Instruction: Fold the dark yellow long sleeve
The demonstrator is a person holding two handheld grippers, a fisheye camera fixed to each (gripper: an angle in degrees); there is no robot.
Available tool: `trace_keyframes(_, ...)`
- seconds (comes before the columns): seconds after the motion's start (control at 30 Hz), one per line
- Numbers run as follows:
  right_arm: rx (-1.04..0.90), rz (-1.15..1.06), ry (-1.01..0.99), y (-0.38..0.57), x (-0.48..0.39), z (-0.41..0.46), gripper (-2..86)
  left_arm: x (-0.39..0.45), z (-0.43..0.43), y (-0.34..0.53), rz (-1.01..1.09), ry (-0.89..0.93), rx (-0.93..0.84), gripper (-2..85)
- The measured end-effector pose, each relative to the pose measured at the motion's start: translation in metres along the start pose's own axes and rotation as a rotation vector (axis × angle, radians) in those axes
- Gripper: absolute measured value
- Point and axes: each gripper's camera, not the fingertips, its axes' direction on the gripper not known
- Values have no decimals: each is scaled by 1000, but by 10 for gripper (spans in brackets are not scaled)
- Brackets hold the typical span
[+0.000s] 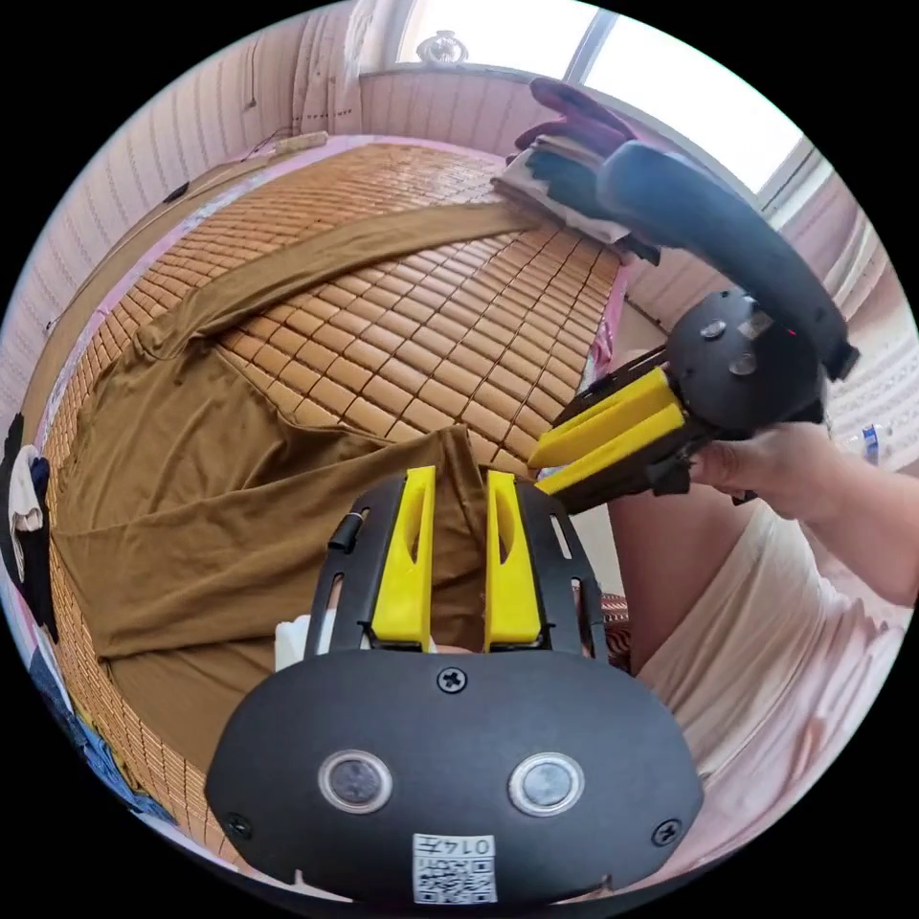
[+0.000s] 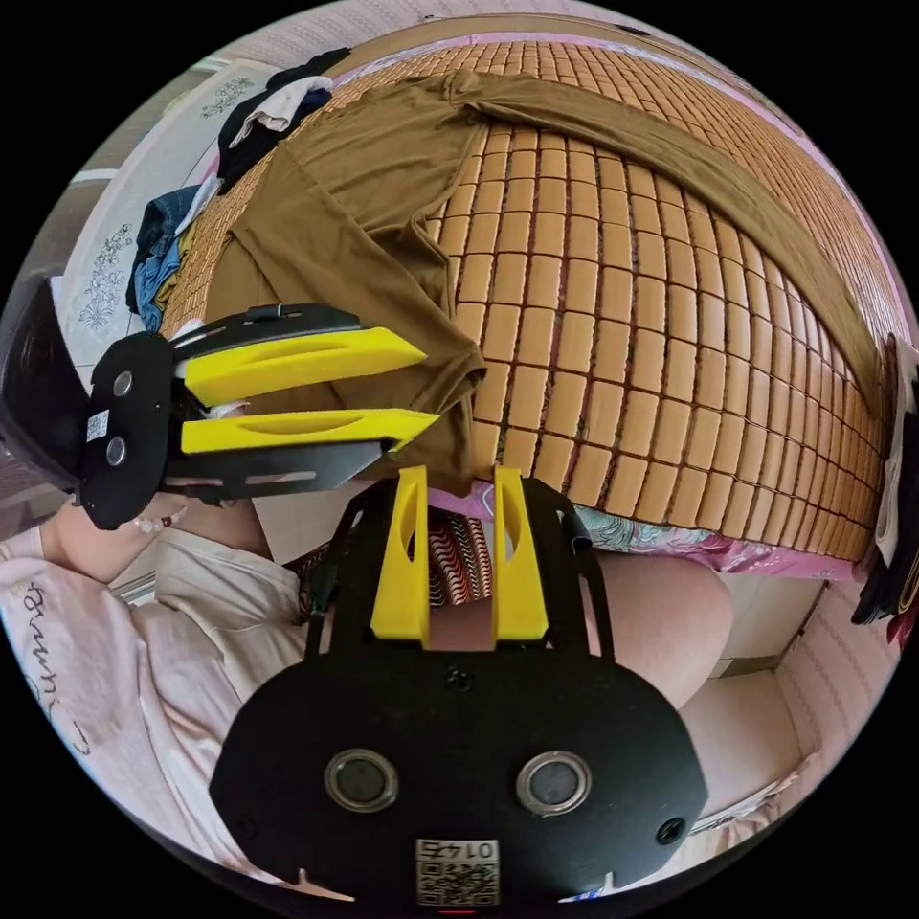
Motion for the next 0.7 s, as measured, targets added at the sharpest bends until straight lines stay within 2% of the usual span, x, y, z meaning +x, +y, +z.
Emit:
trace_keyframes(0.17,-15,-37,15,7,14,12,41,2,0,1,-12,40,40,8)
trace_keyframes(0.27,-37,-69,-33,15,21,17,19,2,-22,13,-11,91,119,2)
trace_keyframes(0.47,-94,-118,4,34,30,33,9,3,-46,19,-9,164,230,5)
trace_keyframes(0.7,-115,-61,-7,48,55,54,29,26,22,-15,67,184,96,50)
